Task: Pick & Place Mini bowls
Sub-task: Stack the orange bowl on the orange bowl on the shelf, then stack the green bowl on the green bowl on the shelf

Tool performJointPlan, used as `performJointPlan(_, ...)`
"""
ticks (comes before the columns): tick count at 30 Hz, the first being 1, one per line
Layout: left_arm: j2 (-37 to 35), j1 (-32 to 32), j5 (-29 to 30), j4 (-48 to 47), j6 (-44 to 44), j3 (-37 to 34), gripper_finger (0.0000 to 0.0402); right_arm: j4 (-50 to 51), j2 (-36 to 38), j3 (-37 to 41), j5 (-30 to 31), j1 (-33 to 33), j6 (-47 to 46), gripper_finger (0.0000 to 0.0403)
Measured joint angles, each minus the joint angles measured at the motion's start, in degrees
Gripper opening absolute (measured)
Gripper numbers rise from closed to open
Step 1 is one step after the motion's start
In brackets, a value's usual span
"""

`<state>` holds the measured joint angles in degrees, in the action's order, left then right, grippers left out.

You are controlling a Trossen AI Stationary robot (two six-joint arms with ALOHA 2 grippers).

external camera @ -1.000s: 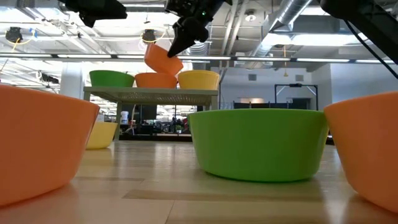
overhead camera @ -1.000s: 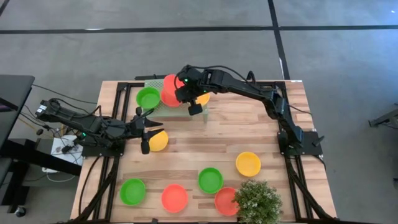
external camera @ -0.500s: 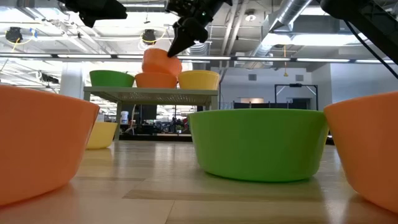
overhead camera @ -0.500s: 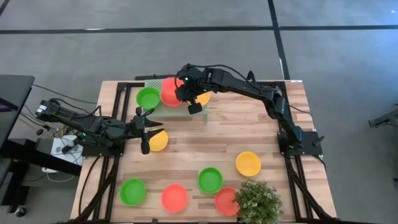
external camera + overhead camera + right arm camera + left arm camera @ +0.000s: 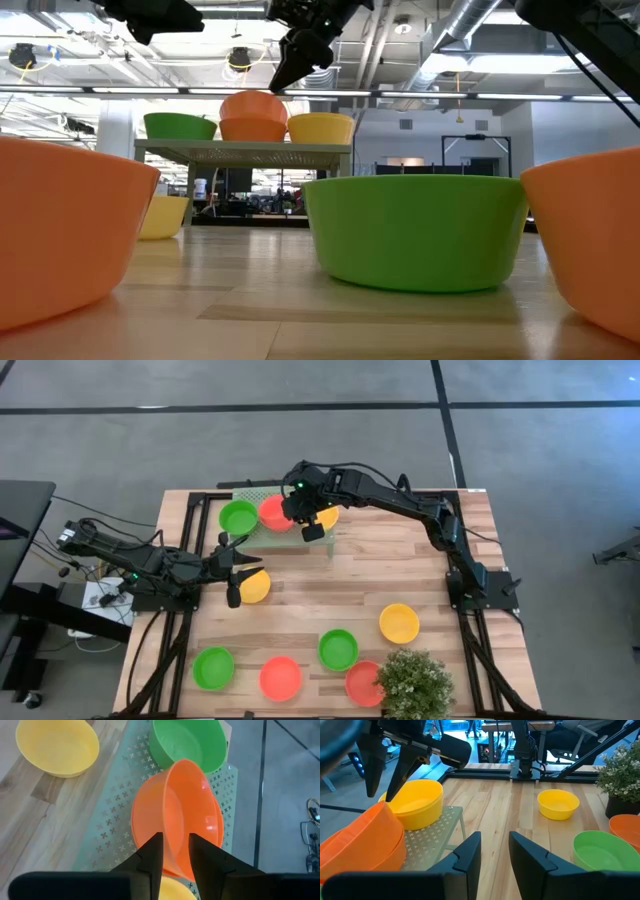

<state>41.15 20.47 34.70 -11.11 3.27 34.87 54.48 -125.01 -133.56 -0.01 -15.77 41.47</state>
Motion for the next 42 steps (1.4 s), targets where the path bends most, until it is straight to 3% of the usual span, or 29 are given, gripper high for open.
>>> performJointPlan(7, 0.0, 0.0, 0.0, 0.0, 0.0, 0.0, 0.0102, 0.8, 0.0, 0.0, -0.1, 0.8, 0.0, 0.0072)
performJointPlan(17, 0.0, 0.0, 0.0, 0.0, 0.0, 0.0, 0.0102, 0.3, -1.1, -0.2, -0.2, 1.3, 0.0, 0.0004)
performJointPlan(22, 0.0, 0.0, 0.0, -0.1, 0.0, 0.0, 0.0102, 0.6, -3.9, 0.0, 0.6, 1.6, 2.0, 0.0006)
performJointPlan(29, 0.0, 0.0, 0.0, -0.3, 0.0, 0.0, 0.0102, -0.2, -3.4, -1.2, 7.4, 3.5, 5.4, 0.0007)
performJointPlan(38, 0.0, 0.0, -0.4, -0.4, 3.2, 0.0, 0.0102, -0.7, 2.5, -1.4, 11.1, 7.1, 3.0, 0.0002)
performJointPlan(42, 0.4, 0.0, -5.4, -0.6, 6.5, 0.0, 0.0102, 1.8, 7.9, -1.4, 12.4, 10.0, 0.4, 0.0001)
